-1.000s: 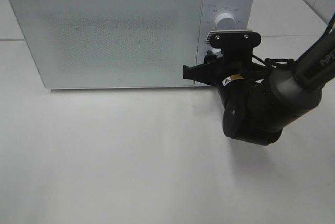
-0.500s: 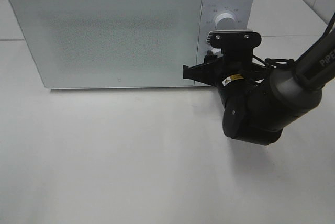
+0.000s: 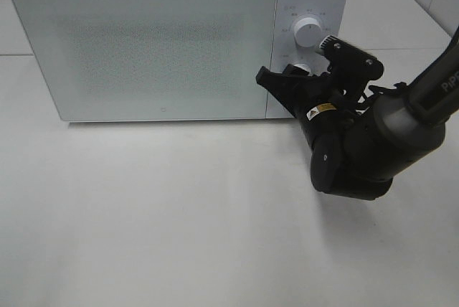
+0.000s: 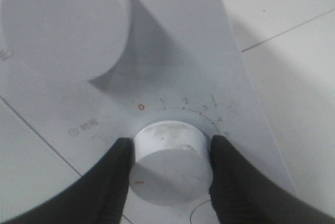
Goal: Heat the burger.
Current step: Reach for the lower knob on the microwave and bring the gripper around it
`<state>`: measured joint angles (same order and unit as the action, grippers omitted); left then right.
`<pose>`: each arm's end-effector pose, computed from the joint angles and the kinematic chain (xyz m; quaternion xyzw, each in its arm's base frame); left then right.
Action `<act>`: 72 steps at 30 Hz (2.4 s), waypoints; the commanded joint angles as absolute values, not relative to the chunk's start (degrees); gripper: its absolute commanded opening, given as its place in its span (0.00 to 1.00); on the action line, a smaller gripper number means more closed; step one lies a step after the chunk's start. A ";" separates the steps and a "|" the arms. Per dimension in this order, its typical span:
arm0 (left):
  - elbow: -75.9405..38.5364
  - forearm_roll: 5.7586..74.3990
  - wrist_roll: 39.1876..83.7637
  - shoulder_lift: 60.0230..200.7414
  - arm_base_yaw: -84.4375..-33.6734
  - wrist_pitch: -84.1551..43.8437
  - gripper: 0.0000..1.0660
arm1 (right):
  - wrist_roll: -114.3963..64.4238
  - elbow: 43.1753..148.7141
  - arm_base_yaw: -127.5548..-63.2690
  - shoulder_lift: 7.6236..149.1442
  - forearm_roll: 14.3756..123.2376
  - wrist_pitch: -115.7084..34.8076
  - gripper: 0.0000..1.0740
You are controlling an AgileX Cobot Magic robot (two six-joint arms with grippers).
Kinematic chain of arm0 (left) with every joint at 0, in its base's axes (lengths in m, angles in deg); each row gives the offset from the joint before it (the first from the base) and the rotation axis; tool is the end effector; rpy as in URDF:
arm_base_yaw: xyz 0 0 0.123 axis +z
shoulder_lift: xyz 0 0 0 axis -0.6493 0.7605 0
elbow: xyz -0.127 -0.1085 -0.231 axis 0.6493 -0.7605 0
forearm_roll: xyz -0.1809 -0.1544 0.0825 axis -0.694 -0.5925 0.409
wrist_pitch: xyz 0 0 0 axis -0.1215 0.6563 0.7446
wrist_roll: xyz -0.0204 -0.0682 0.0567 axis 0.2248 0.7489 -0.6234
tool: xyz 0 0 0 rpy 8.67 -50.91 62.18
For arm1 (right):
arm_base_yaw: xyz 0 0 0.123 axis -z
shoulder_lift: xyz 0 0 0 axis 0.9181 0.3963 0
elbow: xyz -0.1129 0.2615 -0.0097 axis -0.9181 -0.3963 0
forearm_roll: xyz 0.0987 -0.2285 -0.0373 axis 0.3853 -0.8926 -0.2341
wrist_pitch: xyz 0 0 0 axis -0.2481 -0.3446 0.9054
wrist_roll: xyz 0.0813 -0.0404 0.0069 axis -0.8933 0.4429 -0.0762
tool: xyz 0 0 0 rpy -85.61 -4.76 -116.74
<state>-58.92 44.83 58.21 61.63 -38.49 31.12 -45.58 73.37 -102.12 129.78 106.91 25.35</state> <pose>-0.0099 -0.0142 0.2826 0.0432 0.8488 -0.0445 0.5251 0.3199 0.1633 0.1125 0.1805 0.7133 0.1655 0.6566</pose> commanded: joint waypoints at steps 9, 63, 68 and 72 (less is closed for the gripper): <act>-59.10 44.43 58.27 60.37 -38.54 30.26 0.93 | -76.58 75.20 -102.06 129.61 94.13 33.09 0.05; -59.10 44.43 58.27 60.37 -38.54 30.26 0.93 | -97.90 75.15 -102.06 128.12 102.90 36.58 0.46; -59.10 44.43 58.27 60.37 -38.54 30.26 0.93 | -97.90 75.15 -102.06 127.26 103.64 36.53 0.49; -59.10 44.43 58.27 60.37 -38.54 30.26 0.93 | -97.21 75.15 -102.06 126.97 103.53 36.41 0.49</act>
